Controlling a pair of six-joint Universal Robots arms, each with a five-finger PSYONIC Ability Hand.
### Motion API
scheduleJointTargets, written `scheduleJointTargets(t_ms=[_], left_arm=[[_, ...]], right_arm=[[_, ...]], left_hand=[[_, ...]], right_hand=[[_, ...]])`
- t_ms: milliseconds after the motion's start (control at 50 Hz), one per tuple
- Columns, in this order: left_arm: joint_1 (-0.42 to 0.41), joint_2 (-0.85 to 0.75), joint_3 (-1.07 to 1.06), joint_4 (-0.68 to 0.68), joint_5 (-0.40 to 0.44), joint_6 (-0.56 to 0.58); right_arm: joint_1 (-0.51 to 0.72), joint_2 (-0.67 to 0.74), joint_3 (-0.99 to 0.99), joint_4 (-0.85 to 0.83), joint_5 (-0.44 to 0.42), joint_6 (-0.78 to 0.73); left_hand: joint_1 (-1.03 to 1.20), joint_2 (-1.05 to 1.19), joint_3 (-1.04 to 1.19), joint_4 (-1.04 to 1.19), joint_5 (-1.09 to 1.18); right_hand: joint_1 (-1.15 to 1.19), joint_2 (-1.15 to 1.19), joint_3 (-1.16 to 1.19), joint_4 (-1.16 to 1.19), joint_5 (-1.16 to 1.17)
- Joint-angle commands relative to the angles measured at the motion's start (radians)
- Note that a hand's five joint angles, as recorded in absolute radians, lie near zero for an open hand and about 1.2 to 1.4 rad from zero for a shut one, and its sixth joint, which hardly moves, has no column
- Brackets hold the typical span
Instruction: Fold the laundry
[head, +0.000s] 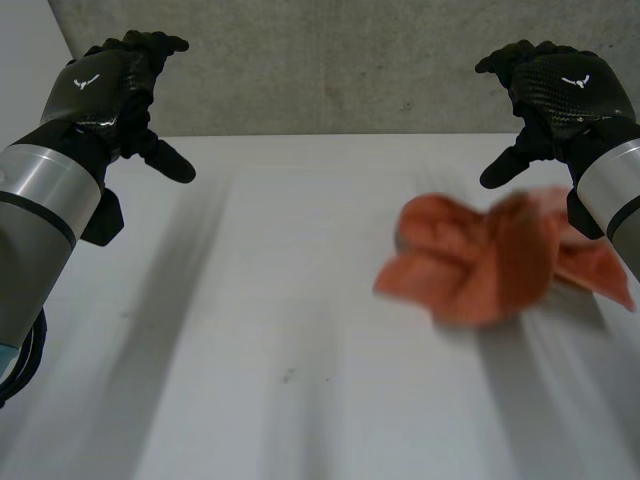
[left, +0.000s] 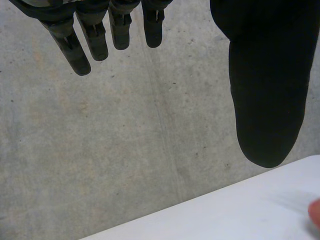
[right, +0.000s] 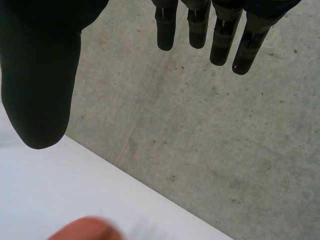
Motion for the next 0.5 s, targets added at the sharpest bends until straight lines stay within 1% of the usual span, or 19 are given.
scheduleJointTargets(t_ms=[20,320,400,420,440,460,480,500], left_arm=[[0.000,0.000,0.000,0.000,0.000,0.000],[-0.008,-0.026,-0.003,-0.002,0.000,0.002],[-0.012,-0.042,-0.003,-0.003,-0.002,0.002],[-0.023,-0.051,-0.003,-0.006,-0.005,0.002],[-0.040,-0.062,-0.003,-0.011,-0.005,0.000],[-0.040,-0.062,-0.003,-0.011,-0.005,0.000],[-0.066,-0.077,-0.003,-0.014,-0.005,0.002],[-0.066,-0.077,-0.003,-0.014,-0.005,0.002]], right_arm=[[0.001,0.001,0.000,0.000,0.000,0.000],[-0.001,0.007,-0.003,0.001,-0.005,-0.006],[-0.002,0.016,-0.021,0.023,-0.014,-0.075],[-0.004,0.023,-0.027,0.041,-0.015,-0.119],[-0.004,0.023,-0.027,0.041,-0.015,-0.120],[-0.007,0.033,-0.038,0.075,-0.018,-0.174],[-0.007,0.033,-0.038,0.075,-0.018,-0.175],[-0.014,0.046,-0.050,0.122,-0.018,-0.233]], left_hand=[[-0.007,0.011,0.010,0.008,-0.024],[-0.007,0.011,0.010,0.008,-0.024],[0.013,0.031,0.031,0.029,-0.003],[0.028,0.046,0.045,0.043,0.011],[0.054,0.072,0.071,0.070,0.037],[0.054,0.072,0.072,0.070,0.038],[0.054,0.072,0.072,0.070,0.038],[0.054,0.072,0.072,0.070,0.038]], right_hand=[[-0.029,-0.045,-0.039,-0.056,-0.066],[-0.029,-0.045,-0.039,-0.056,-0.066],[-0.029,-0.045,-0.039,-0.056,-0.066],[-0.029,-0.045,-0.039,-0.056,-0.066],[-0.029,-0.045,-0.039,-0.056,-0.066],[-0.029,-0.045,-0.039,-0.056,-0.066],[-0.029,-0.045,-0.039,-0.056,-0.066],[-0.029,-0.045,-0.039,-0.056,-0.066]])
